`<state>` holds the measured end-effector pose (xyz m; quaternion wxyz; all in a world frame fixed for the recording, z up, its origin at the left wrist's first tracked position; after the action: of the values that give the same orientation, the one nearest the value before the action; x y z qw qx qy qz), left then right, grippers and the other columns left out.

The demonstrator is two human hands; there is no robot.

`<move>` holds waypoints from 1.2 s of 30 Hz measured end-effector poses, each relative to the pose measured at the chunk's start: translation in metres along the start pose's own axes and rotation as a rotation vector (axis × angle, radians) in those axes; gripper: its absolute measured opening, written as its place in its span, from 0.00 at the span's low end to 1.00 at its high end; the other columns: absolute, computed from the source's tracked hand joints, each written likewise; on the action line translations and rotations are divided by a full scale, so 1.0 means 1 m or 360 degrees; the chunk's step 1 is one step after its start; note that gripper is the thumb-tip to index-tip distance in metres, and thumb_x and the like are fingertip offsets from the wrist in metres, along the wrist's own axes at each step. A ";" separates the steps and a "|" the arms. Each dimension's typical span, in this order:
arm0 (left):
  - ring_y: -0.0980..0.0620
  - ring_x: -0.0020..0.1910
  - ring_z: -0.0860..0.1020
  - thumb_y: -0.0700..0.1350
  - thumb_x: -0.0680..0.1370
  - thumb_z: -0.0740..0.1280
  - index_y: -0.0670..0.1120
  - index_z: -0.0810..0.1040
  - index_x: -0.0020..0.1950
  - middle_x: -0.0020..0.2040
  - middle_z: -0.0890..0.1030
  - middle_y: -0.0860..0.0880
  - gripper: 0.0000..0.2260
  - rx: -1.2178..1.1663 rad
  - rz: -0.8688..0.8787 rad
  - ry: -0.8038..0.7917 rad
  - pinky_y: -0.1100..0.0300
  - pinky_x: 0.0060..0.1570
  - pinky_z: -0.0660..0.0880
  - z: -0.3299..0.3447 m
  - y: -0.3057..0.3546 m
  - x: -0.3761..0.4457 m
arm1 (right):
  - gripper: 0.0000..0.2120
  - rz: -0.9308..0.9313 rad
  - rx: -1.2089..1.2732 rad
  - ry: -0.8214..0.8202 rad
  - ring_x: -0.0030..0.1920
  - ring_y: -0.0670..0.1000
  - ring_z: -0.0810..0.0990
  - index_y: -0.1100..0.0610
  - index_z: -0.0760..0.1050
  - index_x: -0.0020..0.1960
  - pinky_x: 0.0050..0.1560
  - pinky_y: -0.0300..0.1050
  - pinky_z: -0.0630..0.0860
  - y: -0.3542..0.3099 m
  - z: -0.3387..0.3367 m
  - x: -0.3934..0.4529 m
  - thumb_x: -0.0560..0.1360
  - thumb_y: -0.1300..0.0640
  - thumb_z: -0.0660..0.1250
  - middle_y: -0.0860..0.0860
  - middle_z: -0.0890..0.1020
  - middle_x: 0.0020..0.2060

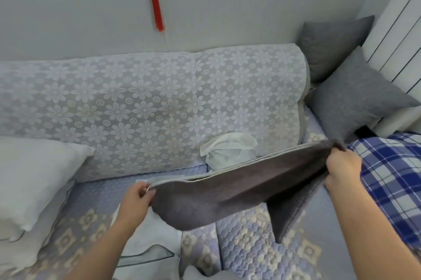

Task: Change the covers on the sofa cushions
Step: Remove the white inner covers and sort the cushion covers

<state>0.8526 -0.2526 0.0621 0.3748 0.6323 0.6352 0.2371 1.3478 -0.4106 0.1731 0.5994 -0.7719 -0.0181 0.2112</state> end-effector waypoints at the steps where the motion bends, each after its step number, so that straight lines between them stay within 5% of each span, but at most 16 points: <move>1: 0.55 0.40 0.82 0.38 0.79 0.71 0.49 0.82 0.47 0.39 0.85 0.50 0.06 -0.0222 0.0028 0.0047 0.52 0.48 0.80 -0.004 0.026 -0.008 | 0.16 -0.0035 -0.0406 0.0139 0.58 0.61 0.77 0.55 0.75 0.63 0.59 0.52 0.71 0.009 -0.010 0.001 0.77 0.64 0.61 0.57 0.77 0.54; 3: 0.63 0.43 0.81 0.38 0.77 0.73 0.49 0.84 0.49 0.43 0.85 0.57 0.06 -0.0350 0.0235 -0.0055 0.67 0.49 0.76 -0.004 0.088 -0.026 | 0.19 -0.0257 -0.0792 0.0253 0.65 0.65 0.73 0.58 0.73 0.67 0.65 0.57 0.69 0.006 -0.011 -0.016 0.77 0.63 0.63 0.63 0.75 0.64; 4: 0.64 0.45 0.81 0.39 0.76 0.74 0.51 0.85 0.48 0.44 0.85 0.60 0.06 -0.0294 0.0353 -0.0172 0.72 0.49 0.73 0.002 0.116 -0.037 | 0.15 -0.0392 -0.0751 0.0089 0.61 0.63 0.76 0.59 0.75 0.64 0.63 0.58 0.72 0.000 0.002 -0.037 0.78 0.63 0.64 0.62 0.78 0.61; 6: 0.65 0.48 0.81 0.40 0.74 0.75 0.52 0.86 0.48 0.45 0.84 0.63 0.08 -0.0170 0.0476 -0.0374 0.75 0.50 0.71 0.018 0.156 -0.057 | 0.06 -0.0378 -0.0605 -0.0618 0.47 0.59 0.83 0.59 0.80 0.51 0.54 0.59 0.81 -0.004 0.046 -0.092 0.80 0.59 0.65 0.59 0.85 0.47; 7: 0.64 0.48 0.81 0.39 0.74 0.75 0.53 0.85 0.48 0.45 0.84 0.63 0.09 -0.0183 0.0480 -0.0450 0.74 0.51 0.71 0.027 0.167 -0.065 | 0.09 -0.0277 -0.0580 -0.1014 0.44 0.57 0.84 0.59 0.81 0.47 0.52 0.58 0.82 0.004 0.066 -0.124 0.81 0.55 0.65 0.57 0.85 0.42; 9: 0.63 0.48 0.82 0.38 0.75 0.75 0.54 0.84 0.50 0.46 0.85 0.60 0.10 -0.0278 0.0435 -0.0546 0.70 0.52 0.74 0.040 0.181 -0.075 | 0.16 -0.0241 -0.0703 -0.1401 0.45 0.54 0.85 0.58 0.81 0.42 0.53 0.56 0.82 0.020 0.086 -0.169 0.80 0.47 0.64 0.54 0.86 0.40; 13: 0.58 0.49 0.84 0.37 0.76 0.74 0.54 0.85 0.50 0.47 0.86 0.55 0.11 -0.0457 0.0357 -0.0557 0.60 0.55 0.77 0.041 0.183 -0.080 | 0.22 -0.0208 -0.0683 -0.1403 0.49 0.56 0.84 0.58 0.82 0.42 0.58 0.57 0.79 0.046 0.085 -0.183 0.82 0.45 0.59 0.52 0.86 0.41; 19: 0.51 0.48 0.85 0.36 0.79 0.69 0.54 0.85 0.48 0.46 0.87 0.49 0.13 -0.0569 0.0278 -0.0663 0.57 0.52 0.78 0.031 0.182 -0.087 | 0.17 -0.0161 -0.0521 -0.1449 0.49 0.38 0.82 0.51 0.84 0.47 0.61 0.42 0.76 0.051 0.076 -0.191 0.83 0.47 0.59 0.42 0.86 0.45; 22: 0.49 0.46 0.84 0.35 0.80 0.66 0.53 0.85 0.49 0.45 0.86 0.46 0.13 -0.0670 0.0266 -0.0715 0.56 0.49 0.77 0.029 0.184 -0.090 | 0.19 -0.0265 -0.0620 -0.1523 0.43 0.45 0.80 0.56 0.81 0.44 0.60 0.57 0.78 0.053 0.082 -0.199 0.80 0.43 0.60 0.46 0.83 0.39; 25: 0.45 0.49 0.85 0.33 0.81 0.64 0.46 0.82 0.52 0.49 0.86 0.43 0.11 -0.0806 0.0257 -0.0731 0.57 0.49 0.79 0.026 0.186 -0.090 | 0.17 -0.0301 -0.0568 -0.1305 0.40 0.53 0.81 0.60 0.78 0.41 0.56 0.62 0.78 0.055 0.079 -0.199 0.79 0.48 0.63 0.51 0.83 0.35; 30: 0.46 0.46 0.85 0.33 0.81 0.64 0.42 0.81 0.53 0.50 0.87 0.43 0.08 -0.0859 0.0238 -0.0714 0.64 0.38 0.77 0.023 0.187 -0.095 | 0.19 -0.0262 -0.0378 -0.1227 0.42 0.55 0.83 0.59 0.82 0.38 0.51 0.50 0.80 0.053 0.067 -0.201 0.81 0.48 0.63 0.53 0.85 0.36; 34: 0.52 0.44 0.84 0.35 0.80 0.67 0.50 0.83 0.51 0.46 0.86 0.48 0.10 -0.0677 0.0327 -0.0643 0.65 0.41 0.76 0.026 0.192 -0.102 | 0.25 -0.0432 -0.0622 -0.1248 0.29 0.45 0.69 0.61 0.73 0.32 0.36 0.44 0.68 0.053 0.066 -0.208 0.79 0.43 0.64 0.47 0.74 0.26; 36: 0.54 0.46 0.83 0.38 0.80 0.69 0.57 0.83 0.49 0.46 0.85 0.51 0.13 -0.0506 0.0419 -0.0595 0.61 0.48 0.77 0.027 0.196 -0.104 | 0.24 -0.0426 -0.0633 -0.1180 0.29 0.44 0.72 0.58 0.75 0.31 0.36 0.44 0.69 0.055 0.063 -0.205 0.79 0.43 0.64 0.49 0.79 0.27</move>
<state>0.9878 -0.3420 0.2155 0.5458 0.6755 0.4223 0.2597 1.1273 -0.4261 0.1716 0.4142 -0.7352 -0.3720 0.3867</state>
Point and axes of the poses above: each hand's wrist, its own x-axis towards the middle knuckle, its own z-axis out of the palm, y = z × x, the point moved 6 cm from there along x, towards the middle knuckle
